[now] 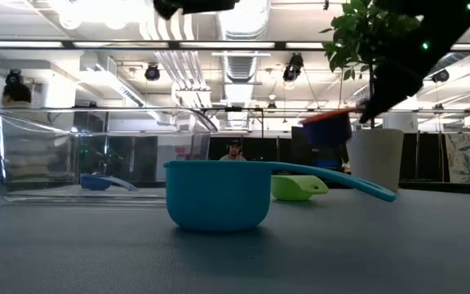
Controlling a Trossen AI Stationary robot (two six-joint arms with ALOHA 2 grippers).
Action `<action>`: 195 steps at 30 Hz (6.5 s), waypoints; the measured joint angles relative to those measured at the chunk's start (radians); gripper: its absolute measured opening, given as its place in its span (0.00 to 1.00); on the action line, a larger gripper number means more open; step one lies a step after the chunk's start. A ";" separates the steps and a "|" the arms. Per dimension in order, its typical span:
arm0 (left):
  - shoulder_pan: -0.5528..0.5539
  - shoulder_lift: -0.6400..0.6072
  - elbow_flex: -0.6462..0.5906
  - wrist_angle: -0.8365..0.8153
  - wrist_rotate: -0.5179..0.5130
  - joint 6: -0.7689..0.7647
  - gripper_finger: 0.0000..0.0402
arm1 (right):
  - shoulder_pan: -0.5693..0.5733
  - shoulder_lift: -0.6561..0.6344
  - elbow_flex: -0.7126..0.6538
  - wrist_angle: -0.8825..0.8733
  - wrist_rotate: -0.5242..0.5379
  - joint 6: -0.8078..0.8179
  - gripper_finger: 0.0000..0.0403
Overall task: Nest measuring cups in basket
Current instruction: Prepare the stacked measuring cups, then stack the red measuring cup on the top of the orange measuring cup, then stack the light blue measuring cup on the top of the red measuring cup
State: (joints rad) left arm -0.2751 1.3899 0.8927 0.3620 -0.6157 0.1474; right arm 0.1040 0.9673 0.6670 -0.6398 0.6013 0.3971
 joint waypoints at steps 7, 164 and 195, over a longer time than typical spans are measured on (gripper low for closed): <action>0.024 -0.104 -0.272 0.444 -0.002 0.125 0.26 | -0.002 -0.002 -0.100 0.036 -0.109 0.100 0.31; 0.258 -0.507 -0.302 -0.149 0.495 0.024 0.19 | -0.589 0.402 0.342 -0.186 -0.651 -0.857 0.34; 0.264 -0.506 -0.306 -0.164 0.495 0.026 0.19 | -0.541 0.390 0.429 -0.271 -0.676 -0.769 0.33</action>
State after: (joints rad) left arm -0.0109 0.8837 0.5865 0.1981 -0.1207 0.1739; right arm -0.4371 1.3572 1.0962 -0.9108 -0.0752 -0.3714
